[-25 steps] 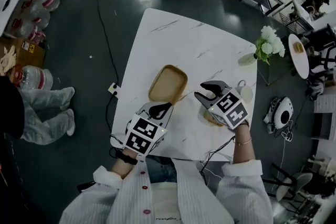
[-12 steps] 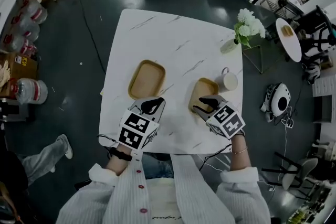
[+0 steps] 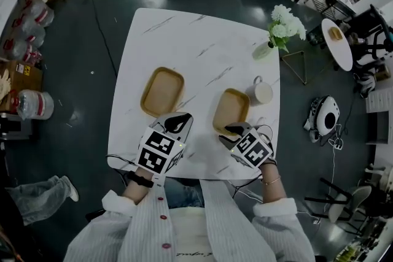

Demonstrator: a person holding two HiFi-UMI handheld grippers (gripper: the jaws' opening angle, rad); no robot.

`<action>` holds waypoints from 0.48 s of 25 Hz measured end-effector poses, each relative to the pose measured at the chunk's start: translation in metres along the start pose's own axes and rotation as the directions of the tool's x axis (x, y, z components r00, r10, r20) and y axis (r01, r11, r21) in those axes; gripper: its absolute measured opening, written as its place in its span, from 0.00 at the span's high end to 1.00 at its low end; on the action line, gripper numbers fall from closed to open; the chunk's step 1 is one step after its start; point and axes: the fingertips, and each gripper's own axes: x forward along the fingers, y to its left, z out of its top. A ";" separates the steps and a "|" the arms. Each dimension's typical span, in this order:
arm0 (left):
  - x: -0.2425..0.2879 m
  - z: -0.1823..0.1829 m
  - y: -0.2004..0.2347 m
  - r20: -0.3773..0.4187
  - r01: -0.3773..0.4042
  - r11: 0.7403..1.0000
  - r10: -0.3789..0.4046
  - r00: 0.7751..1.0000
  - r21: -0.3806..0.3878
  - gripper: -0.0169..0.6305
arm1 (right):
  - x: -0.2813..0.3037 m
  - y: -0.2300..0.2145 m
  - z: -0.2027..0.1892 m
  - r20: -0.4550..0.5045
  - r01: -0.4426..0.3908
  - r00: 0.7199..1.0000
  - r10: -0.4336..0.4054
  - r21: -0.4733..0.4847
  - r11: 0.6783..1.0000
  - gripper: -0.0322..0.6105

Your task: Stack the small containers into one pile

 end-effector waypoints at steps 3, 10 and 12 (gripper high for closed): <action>0.004 -0.003 -0.002 -0.002 -0.008 1.000 0.008 1.000 -0.011 0.94 | 0.007 -0.001 -0.003 -0.016 0.017 1.000 -0.017 -0.027 0.999 0.73; 0.008 -0.008 -0.006 0.004 -0.028 0.999 0.028 1.000 -0.033 0.94 | 0.023 0.003 -0.003 -0.070 0.043 0.996 -0.052 -0.113 0.993 0.74; 0.008 -0.010 -0.007 0.003 -0.033 0.999 0.033 0.999 -0.037 0.94 | 0.028 0.003 -0.005 -0.083 0.043 0.995 -0.054 -0.125 0.991 0.75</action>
